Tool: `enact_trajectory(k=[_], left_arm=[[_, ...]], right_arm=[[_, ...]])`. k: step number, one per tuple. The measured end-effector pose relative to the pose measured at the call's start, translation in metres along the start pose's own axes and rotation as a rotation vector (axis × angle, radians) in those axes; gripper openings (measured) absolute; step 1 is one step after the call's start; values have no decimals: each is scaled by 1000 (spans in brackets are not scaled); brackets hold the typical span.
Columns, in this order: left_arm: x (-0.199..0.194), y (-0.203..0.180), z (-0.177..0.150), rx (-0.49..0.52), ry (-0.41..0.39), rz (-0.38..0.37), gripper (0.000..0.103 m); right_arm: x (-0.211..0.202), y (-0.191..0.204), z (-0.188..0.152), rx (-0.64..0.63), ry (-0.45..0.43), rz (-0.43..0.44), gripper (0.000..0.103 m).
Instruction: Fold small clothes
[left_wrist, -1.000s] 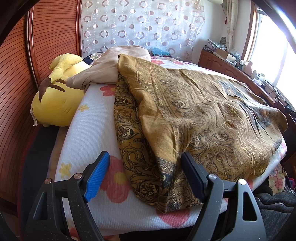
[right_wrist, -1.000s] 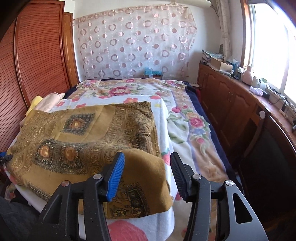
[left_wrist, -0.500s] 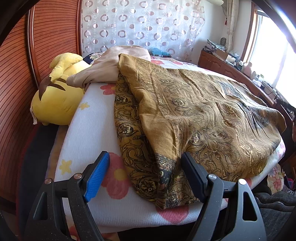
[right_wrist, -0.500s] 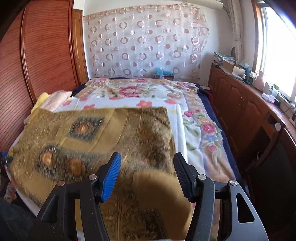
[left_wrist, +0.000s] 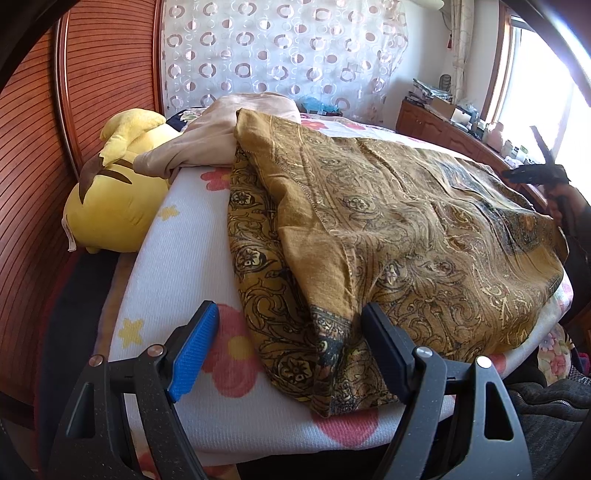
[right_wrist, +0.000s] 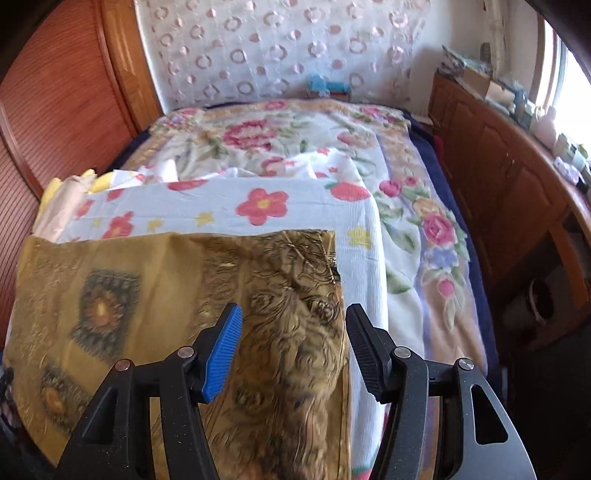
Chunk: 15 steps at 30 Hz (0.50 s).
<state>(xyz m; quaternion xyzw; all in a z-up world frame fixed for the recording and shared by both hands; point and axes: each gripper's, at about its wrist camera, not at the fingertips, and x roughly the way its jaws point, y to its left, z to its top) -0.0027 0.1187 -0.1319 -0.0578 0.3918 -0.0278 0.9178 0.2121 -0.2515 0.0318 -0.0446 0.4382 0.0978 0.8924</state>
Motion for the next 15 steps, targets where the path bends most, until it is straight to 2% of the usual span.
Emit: enact_trajectory(k=[2,3,5,6,7,12,15], left_arm=[[0,0,0,0,-3,0,80],[0,0,0,1,-3,-1,80],[0,0,-1,4,-4,-3,80],[0,-1,-2,6,-4,-4,80],[0,-1,-2,6,-4,-5,80],[0,-2,-3,8,-9,1,80],[0,-2,-3,7,-9,0,80]], right_arm=[[20,-4,7,15,35,-17,59],[30,-5,10,23,54,-22,51],[42,-4,12,23,71,-50,31],[36,-3,16,12,59,-56,4],[34,-1,19,2,42,-31,3],[0,9,39,-4,-166,-78,2],[-4,16,51,7,-229,-106,3]])
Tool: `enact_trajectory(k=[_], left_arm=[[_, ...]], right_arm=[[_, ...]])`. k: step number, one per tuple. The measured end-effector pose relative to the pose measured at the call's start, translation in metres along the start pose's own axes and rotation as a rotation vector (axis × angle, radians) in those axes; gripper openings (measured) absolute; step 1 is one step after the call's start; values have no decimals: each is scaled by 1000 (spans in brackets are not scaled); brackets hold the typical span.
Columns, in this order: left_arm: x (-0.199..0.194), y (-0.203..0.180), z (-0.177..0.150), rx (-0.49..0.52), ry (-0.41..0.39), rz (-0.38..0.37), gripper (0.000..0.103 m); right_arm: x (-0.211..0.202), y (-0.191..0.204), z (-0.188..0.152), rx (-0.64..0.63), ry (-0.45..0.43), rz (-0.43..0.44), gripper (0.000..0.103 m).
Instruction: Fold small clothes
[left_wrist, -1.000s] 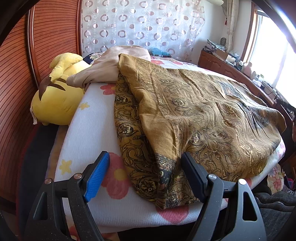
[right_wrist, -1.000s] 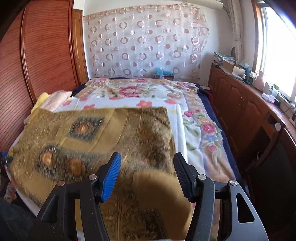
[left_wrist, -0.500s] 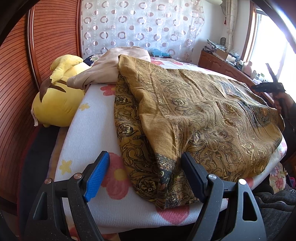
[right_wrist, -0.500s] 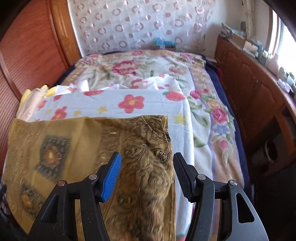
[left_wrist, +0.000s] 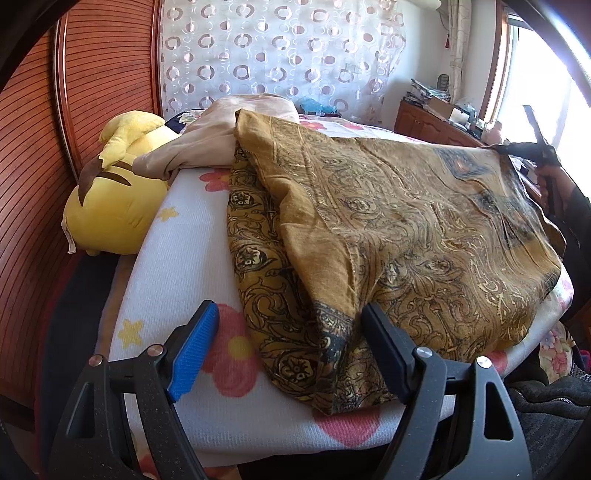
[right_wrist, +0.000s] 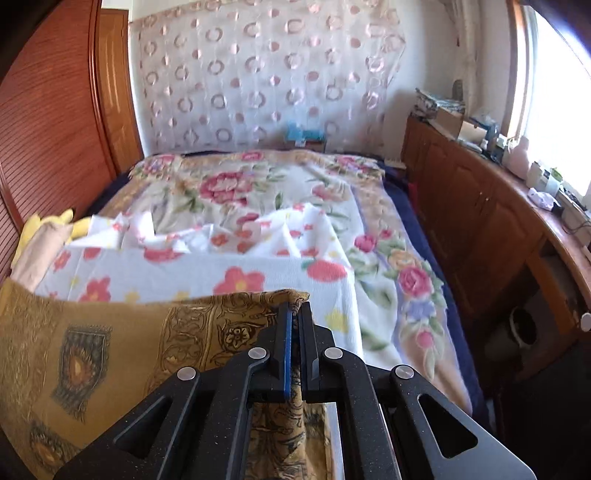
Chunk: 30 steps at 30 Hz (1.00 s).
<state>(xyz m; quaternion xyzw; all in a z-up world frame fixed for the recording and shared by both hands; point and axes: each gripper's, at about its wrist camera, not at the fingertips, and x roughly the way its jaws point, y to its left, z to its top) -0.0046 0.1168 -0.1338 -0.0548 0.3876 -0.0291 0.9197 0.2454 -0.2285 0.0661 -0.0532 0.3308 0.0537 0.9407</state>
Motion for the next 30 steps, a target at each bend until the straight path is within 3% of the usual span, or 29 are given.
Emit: enact_trajectory(k=[6,13,16,21,30], left_arm=[[0,0,-1,1,0,-4,80],[-1,0,-1,-6,0,-1,80],[-2,0,-2,-14,-1,-4,80],[-5,4,-3,-64,-23,-23,79],[-6,2,-4,-92,-37,-57,55]], right_arm=[[13,16,3,-50,21,-66,4],[-32,20,-20,-89,29,-20,38],[-60,18,-47,-109,9,30,44],[-87,21,-102,-142,8,81,46],[-100,7,-155,-111,58,107,46]])
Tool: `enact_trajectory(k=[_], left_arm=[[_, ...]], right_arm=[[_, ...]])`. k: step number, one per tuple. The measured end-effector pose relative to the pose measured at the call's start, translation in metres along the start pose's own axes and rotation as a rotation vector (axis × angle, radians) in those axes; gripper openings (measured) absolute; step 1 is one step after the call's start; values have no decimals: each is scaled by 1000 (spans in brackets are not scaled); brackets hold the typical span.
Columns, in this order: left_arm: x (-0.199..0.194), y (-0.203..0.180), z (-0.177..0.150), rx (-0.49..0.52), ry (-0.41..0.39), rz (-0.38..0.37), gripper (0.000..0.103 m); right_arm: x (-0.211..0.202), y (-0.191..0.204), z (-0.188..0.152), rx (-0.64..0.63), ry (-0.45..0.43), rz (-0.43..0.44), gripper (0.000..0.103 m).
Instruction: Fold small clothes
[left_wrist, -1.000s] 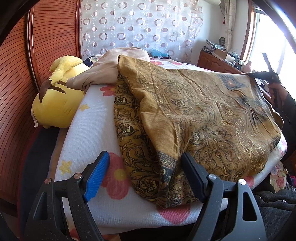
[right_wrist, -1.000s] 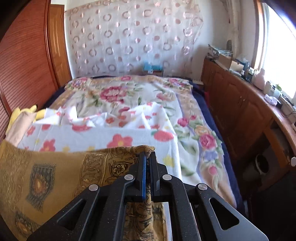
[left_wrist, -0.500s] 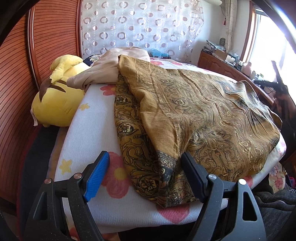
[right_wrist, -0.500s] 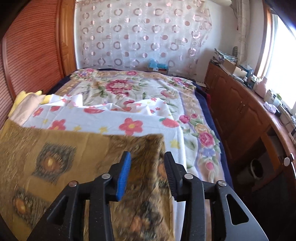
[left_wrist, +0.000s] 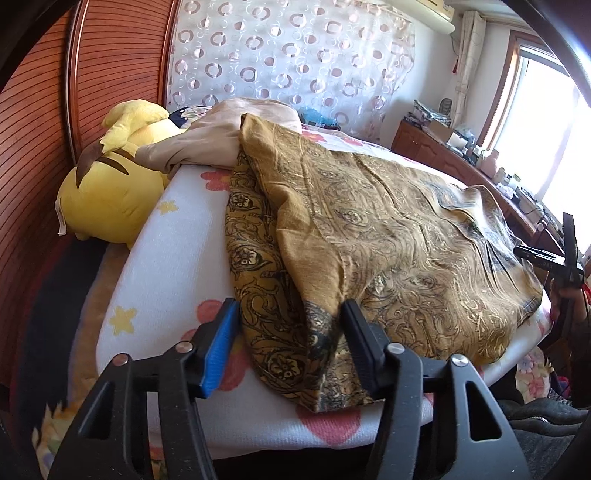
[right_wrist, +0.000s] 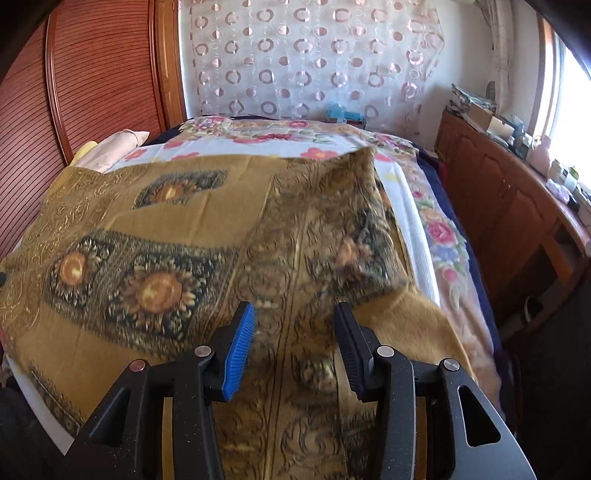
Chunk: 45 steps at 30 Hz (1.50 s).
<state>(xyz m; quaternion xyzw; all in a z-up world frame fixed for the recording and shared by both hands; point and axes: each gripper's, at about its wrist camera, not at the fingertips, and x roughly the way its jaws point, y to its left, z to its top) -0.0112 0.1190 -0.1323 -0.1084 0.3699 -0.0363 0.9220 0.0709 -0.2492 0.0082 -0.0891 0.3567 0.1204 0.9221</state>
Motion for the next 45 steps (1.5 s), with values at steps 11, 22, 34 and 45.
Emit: enact_trajectory(k=[11,22,34,45], left_arm=[[-12,-48,31,104,-80,-103,10],[-12,-154,105,270,-151,-288,9],[4,-268,140,421,-130,-415,9],[-1,-252,128,436,-80,-372,78]], right_arm=[[-16,-2,-13,22,18,8,50],[-22,1,-23,54,-18,38,50],[-56,0,-32,74,-95,79,50],[-53,21,-30,62,-112,118,50]])
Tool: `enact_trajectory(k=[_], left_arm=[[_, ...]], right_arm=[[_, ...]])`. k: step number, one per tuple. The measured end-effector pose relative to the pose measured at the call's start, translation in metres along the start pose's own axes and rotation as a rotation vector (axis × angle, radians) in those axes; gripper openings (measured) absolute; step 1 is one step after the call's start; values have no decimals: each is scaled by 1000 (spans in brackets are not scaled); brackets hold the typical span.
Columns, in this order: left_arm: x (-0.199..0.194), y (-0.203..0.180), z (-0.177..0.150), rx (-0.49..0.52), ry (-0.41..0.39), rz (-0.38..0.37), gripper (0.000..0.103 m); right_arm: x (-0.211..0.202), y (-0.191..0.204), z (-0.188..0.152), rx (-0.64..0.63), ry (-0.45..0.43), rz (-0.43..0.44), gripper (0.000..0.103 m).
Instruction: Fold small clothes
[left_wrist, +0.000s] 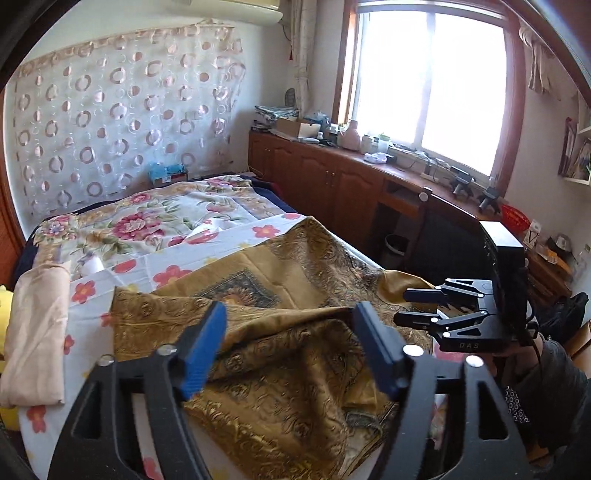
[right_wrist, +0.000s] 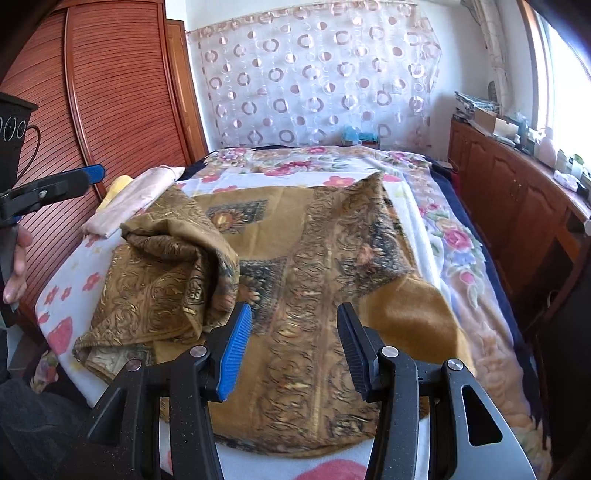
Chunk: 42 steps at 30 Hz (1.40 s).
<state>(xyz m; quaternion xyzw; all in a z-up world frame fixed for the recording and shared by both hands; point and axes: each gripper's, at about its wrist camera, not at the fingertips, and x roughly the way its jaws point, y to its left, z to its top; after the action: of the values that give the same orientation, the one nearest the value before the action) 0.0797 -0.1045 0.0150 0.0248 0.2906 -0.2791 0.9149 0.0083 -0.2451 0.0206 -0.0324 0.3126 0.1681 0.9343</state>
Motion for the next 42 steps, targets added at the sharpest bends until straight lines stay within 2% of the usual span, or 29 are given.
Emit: enact_trajectory(k=[3,10,13,19,29,32,33,34,40,42], left_arm=[[-10,12,-8,-17,-8,26,80],[-18,38,-35,-75,-3,113,81],[-17,48,-43,-102,2,136,81],[-17,61,-56,-141,2,159,81],[-14,68,-69,-162,10,167,81],[-15,71,-71,-172,7,170,81],[-16,71,-72,-175,4,171,81],[-17,72,-72,-178,2,171,81],[-19,71,-72,-188,-9,168,81],[-21,71,-72,-183,-14,166,81]], right_arm=[[8,9,6,-9,-2,16,50],[22,38,23,-57,-26,70,60],[33,52,29,-99,-16,68,60],[63,65,34,-140,46,53,60],[99,67,41,-124,111,72,60],[103,73,44,-133,101,81,37],[103,73,44,-142,96,79,18],[101,74,44,-151,91,79,11],[57,71,55,-129,-34,119,9],[38,69,61,-136,-74,107,9]])
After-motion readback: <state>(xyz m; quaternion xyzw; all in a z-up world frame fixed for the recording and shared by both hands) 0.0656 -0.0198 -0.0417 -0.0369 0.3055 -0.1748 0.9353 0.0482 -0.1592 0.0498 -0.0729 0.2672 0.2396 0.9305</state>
